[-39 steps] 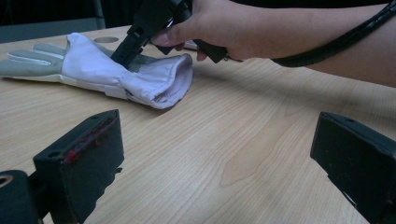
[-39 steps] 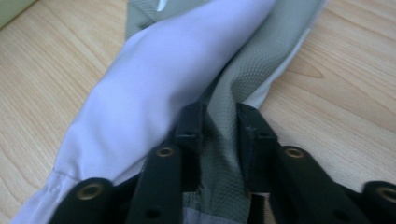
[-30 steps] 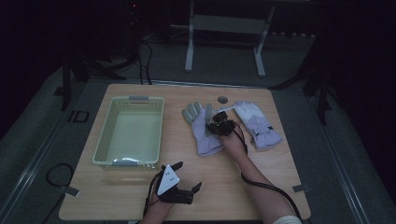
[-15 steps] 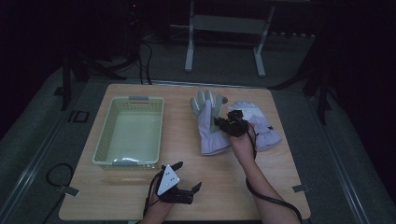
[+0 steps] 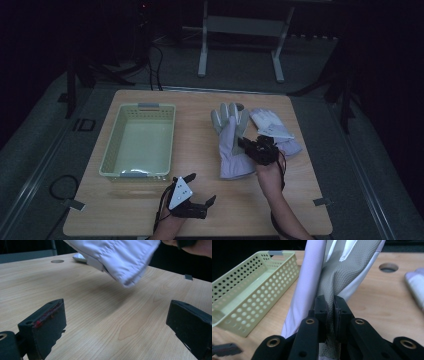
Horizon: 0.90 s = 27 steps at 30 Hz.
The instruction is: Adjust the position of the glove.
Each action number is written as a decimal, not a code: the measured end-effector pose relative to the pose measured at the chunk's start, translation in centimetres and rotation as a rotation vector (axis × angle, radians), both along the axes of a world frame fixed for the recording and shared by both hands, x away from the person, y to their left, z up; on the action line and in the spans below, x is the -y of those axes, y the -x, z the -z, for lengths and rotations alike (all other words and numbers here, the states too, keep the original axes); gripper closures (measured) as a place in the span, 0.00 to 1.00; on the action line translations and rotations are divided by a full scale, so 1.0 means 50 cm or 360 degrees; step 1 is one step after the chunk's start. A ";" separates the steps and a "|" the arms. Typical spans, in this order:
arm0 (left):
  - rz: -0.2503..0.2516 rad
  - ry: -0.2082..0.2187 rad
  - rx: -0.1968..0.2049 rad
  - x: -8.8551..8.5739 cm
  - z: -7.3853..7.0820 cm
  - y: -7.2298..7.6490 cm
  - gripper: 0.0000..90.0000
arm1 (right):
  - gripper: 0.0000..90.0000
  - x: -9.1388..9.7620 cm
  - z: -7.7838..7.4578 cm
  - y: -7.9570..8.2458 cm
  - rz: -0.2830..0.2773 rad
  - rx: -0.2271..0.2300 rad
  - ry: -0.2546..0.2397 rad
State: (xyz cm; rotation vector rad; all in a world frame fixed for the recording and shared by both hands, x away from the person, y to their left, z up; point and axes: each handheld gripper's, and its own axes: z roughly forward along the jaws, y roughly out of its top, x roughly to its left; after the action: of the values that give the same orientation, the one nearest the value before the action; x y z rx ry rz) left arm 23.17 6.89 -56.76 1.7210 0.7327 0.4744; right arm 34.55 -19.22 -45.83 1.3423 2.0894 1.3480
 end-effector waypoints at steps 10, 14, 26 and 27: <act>0.0001 -0.0012 0.0008 0.001 0.000 0.001 0.03 | 0.92 0.008 0.060 0.016 0.0082 -0.0097 -0.0015; 0.0006 -0.0018 0.0011 0.001 0.000 0.001 0.03 | 0.92 0.015 0.085 0.013 0.0111 -0.0137 0.0001; 0.0010 -0.0018 0.0013 0.001 0.000 0.001 0.03 | 0.91 0.034 0.171 -0.015 0.0159 -0.0307 0.0095; 0.0009 -0.0020 0.0016 0.001 0.000 0.002 0.03 | 0.90 0.036 0.177 -0.017 0.0165 -0.0323 0.0100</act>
State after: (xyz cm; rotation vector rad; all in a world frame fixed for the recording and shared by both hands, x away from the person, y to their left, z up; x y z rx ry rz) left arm 23.09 6.82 -56.75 1.7311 0.7187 0.4843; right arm 35.40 -21.01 -54.66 1.5952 2.1357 1.1368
